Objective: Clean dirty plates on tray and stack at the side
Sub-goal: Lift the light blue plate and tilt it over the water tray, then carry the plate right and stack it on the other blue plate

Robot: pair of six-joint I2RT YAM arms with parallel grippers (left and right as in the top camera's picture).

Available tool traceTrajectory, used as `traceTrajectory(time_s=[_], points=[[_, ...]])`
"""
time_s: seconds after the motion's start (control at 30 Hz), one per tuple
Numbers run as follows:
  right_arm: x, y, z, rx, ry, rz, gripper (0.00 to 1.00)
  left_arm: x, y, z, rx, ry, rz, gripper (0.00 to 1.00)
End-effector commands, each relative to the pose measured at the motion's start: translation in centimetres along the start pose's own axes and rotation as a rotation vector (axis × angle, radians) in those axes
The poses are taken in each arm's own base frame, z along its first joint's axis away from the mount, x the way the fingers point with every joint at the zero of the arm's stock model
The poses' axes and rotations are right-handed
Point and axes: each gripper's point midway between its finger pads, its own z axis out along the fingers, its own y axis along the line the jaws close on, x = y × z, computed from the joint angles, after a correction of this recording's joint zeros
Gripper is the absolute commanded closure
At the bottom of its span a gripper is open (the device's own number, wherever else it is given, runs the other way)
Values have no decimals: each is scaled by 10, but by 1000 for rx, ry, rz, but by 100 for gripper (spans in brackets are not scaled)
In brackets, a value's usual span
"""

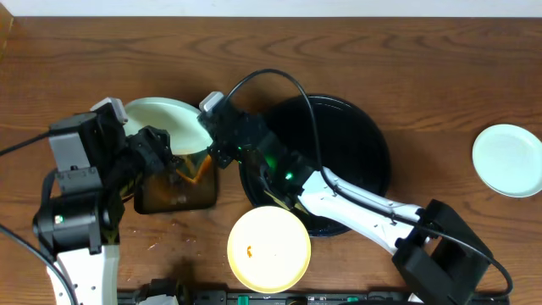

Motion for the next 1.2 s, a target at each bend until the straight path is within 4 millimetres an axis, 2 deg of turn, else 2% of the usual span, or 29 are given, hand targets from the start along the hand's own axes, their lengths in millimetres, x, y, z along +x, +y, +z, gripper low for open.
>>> traceTrajectory(time_s=[0.0, 0.57, 0.7, 0.83, 1.0, 1.17], points=[[-6, -9, 2, 64, -14, -93, 99, 0, 3, -4, -15, -14, 11, 43], [-4, -13, 1, 81, -2, -76, 99, 2, 10, -4, -53, -8, 7, 43], [3, -41, -6, 186, 36, 90, 99, 2, 11, -2, -55, -2, 6, 42], [9, -80, -25, 218, 92, 351, 99, 3, 12, 1, -58, 7, 3, 43], [16, -138, -66, 193, 177, 639, 99, 3, 13, 5, -64, 23, -1, 43], [29, -213, -122, 214, 215, 855, 99, 4, 15, 11, -71, 41, -5, 43]])
